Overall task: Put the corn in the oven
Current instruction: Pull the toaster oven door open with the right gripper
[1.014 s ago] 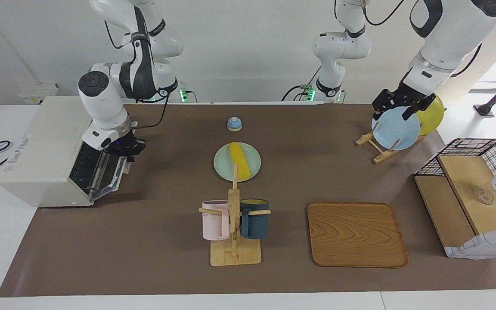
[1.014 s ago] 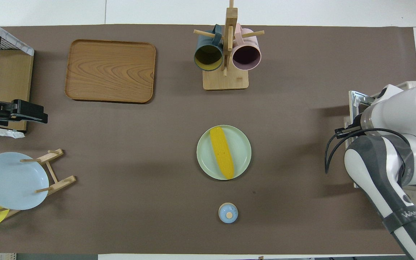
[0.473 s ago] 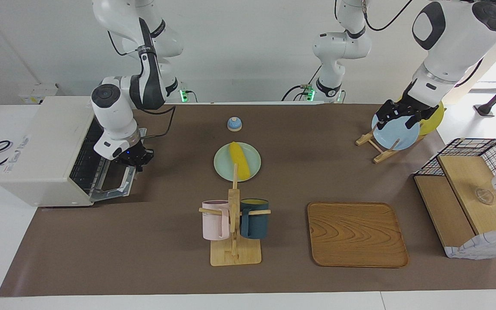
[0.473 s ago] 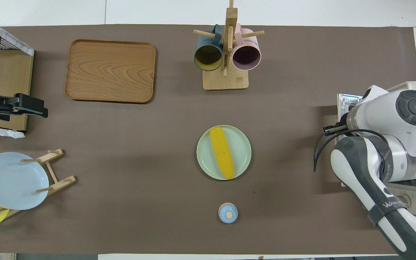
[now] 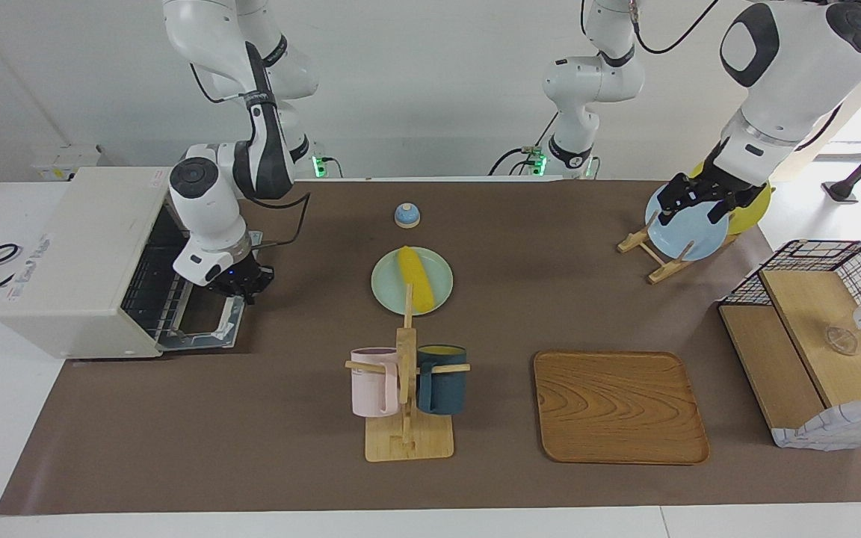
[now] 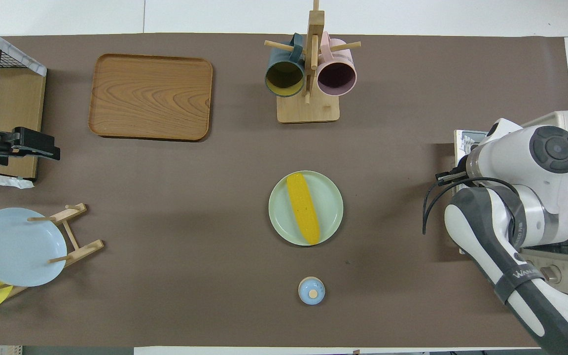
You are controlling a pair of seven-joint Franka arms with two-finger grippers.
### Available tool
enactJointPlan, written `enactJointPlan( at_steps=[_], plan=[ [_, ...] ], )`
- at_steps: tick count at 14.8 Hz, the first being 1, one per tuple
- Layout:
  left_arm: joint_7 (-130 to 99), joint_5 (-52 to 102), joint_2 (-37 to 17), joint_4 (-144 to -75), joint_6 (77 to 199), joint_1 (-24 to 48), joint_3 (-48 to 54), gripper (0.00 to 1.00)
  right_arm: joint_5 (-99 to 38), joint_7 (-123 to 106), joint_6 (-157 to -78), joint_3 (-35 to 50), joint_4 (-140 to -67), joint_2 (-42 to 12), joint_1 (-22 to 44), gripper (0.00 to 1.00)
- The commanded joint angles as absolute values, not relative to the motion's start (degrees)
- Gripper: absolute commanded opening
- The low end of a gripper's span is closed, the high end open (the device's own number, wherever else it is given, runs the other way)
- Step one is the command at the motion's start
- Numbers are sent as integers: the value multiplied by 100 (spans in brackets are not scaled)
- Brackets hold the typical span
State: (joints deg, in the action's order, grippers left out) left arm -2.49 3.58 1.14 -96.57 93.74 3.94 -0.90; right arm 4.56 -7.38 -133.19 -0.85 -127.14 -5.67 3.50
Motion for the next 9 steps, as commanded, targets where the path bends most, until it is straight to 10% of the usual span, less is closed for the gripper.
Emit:
enactJointPlan(
  at_steps=[1, 9],
  plan=[
    [-185, 255, 167, -9721, 9404, 351, -35, 100, 413, -379, -13500, -158, -12867, -650, 580, 0],
    [26, 70, 158, -9527, 9265, 378, -26, 100, -122, 699, -12905, -132, -12245, -782, 1430, 0]
  ],
)
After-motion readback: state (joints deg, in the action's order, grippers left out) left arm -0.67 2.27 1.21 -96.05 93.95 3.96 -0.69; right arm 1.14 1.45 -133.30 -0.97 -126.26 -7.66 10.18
